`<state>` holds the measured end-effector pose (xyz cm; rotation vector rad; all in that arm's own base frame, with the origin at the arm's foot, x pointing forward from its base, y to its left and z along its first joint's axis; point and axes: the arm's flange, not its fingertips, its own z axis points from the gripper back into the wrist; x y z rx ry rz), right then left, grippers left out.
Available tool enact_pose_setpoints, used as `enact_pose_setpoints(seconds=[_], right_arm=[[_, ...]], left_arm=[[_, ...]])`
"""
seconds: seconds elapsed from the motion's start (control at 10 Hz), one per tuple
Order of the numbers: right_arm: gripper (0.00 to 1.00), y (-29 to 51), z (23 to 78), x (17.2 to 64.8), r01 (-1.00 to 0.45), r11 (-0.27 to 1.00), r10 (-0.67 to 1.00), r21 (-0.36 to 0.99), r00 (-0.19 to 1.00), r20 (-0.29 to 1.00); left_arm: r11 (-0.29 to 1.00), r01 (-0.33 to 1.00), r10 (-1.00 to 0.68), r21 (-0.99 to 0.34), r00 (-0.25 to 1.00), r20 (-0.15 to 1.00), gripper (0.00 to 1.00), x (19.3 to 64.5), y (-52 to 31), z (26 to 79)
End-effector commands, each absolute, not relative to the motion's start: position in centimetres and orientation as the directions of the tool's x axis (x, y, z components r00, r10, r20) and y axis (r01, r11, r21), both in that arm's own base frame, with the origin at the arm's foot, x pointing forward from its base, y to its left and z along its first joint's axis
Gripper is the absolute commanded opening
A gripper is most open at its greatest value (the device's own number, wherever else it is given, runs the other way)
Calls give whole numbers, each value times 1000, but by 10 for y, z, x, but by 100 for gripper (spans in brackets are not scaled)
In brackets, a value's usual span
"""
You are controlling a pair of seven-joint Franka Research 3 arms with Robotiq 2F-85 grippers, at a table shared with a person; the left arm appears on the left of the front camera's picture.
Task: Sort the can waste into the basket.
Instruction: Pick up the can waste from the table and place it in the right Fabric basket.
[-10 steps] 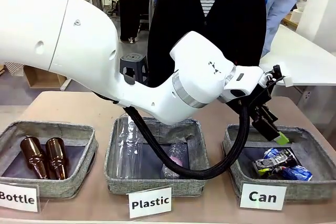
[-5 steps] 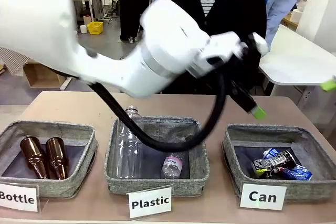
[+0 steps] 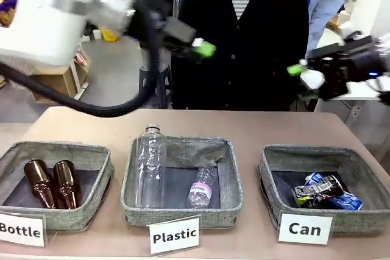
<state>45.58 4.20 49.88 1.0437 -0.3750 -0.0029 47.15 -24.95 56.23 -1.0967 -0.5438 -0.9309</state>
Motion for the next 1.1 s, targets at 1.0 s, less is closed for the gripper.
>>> enact_pose_setpoints(seconds=[1.0], right_arm=[[100,110,449,518,-279,226,-242,933,912,331]], left_arm=[[178,655,-75,-734,753,654,89,494,-45,483]])
